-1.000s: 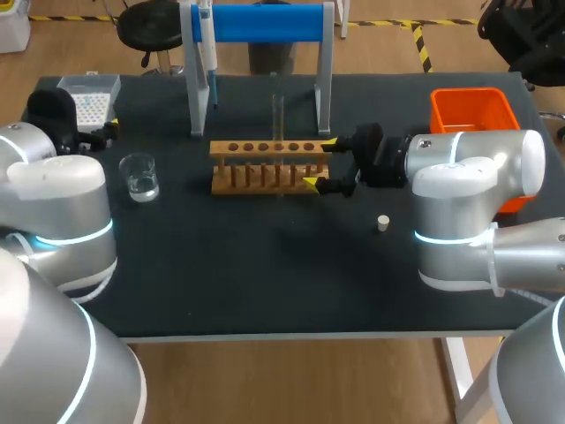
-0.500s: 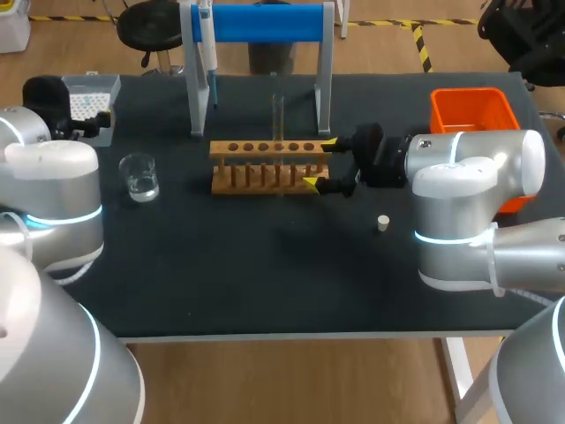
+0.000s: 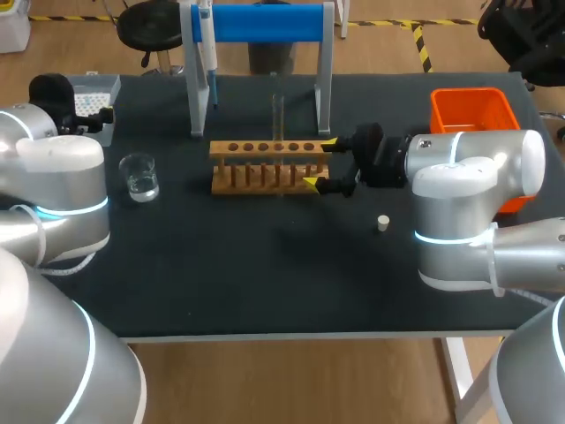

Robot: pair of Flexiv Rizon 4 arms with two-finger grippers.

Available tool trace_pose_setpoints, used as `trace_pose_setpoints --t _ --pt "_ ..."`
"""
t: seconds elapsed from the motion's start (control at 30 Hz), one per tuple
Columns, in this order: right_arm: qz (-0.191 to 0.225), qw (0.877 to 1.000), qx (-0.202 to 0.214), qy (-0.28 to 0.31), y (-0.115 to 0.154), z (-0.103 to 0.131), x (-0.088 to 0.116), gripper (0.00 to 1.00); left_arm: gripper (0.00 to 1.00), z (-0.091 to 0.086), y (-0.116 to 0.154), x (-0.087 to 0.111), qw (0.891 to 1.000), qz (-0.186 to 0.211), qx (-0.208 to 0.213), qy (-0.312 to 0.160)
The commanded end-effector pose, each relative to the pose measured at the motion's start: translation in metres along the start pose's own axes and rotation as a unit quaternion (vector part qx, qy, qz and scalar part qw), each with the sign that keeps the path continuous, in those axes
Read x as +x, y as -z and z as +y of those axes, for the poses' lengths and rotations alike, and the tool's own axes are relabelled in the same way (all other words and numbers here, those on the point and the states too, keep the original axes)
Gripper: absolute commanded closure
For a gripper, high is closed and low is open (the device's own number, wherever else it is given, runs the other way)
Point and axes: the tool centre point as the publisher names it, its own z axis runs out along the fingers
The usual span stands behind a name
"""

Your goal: Invert the test tube, pick up the pipette, mount the tip to pipette, aspirate from beaker and dispense into the tube, eject the tip, return the pipette, and cap with the stopper.

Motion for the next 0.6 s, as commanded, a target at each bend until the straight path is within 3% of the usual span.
trace_pose_setpoints --t 0.03,0.6 --pt "-0.002 1.000 -0.001 0.000 0.000 -0.001 0.001 0.00 0.00 0.002 -0.007 -0.005 1.000 0.002 0.003 0.000" --pt "-0.002 1.000 -0.001 0.000 0.000 -0.001 0.001 0.00 0.00 -0.003 -0.025 -0.021 1.000 -0.012 -0.011 -0.015"
